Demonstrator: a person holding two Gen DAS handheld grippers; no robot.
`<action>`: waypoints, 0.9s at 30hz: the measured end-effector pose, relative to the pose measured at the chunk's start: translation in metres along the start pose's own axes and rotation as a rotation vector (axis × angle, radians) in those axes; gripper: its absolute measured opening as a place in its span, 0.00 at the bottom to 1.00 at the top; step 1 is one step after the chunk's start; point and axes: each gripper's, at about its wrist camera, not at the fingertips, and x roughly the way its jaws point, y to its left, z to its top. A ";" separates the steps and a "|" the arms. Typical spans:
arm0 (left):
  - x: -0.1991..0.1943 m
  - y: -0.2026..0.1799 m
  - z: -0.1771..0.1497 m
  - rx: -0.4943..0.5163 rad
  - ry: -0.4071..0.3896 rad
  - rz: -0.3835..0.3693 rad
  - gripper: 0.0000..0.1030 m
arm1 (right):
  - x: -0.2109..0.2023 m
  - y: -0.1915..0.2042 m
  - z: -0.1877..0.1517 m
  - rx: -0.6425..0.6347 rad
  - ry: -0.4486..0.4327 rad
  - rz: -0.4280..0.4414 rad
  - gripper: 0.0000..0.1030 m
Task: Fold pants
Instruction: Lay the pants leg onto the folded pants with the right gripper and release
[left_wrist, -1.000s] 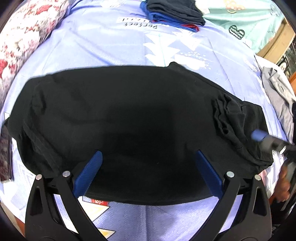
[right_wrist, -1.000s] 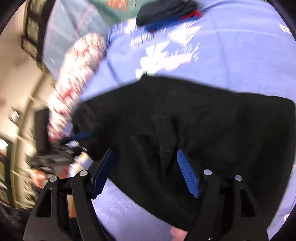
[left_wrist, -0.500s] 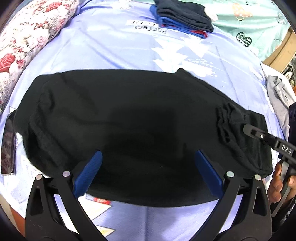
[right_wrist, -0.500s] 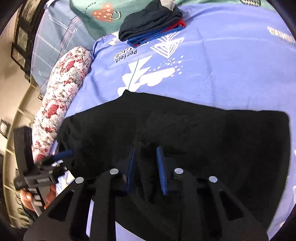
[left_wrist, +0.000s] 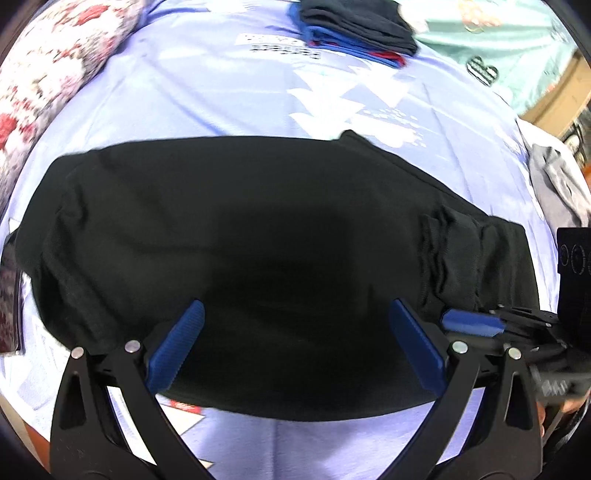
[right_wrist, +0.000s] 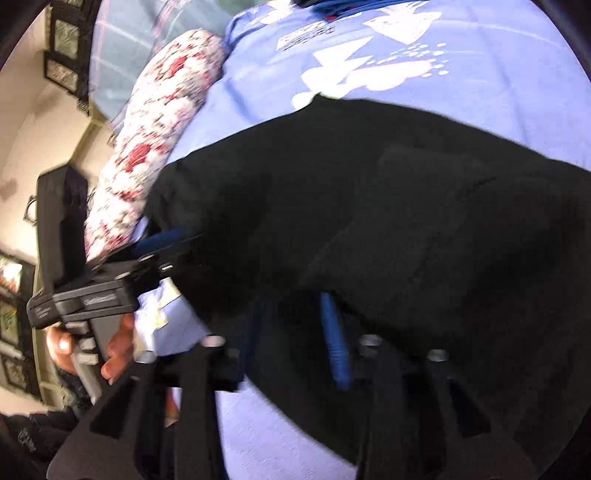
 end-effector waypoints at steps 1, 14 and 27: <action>0.001 -0.005 0.001 0.013 0.002 0.000 0.98 | -0.003 0.003 -0.002 -0.011 0.000 0.001 0.48; 0.021 -0.060 0.016 0.110 0.027 -0.043 0.98 | -0.155 -0.091 -0.027 0.221 -0.454 -0.446 0.71; 0.054 -0.075 0.014 0.136 0.079 -0.014 0.98 | -0.106 -0.120 -0.009 0.233 -0.306 -0.471 0.47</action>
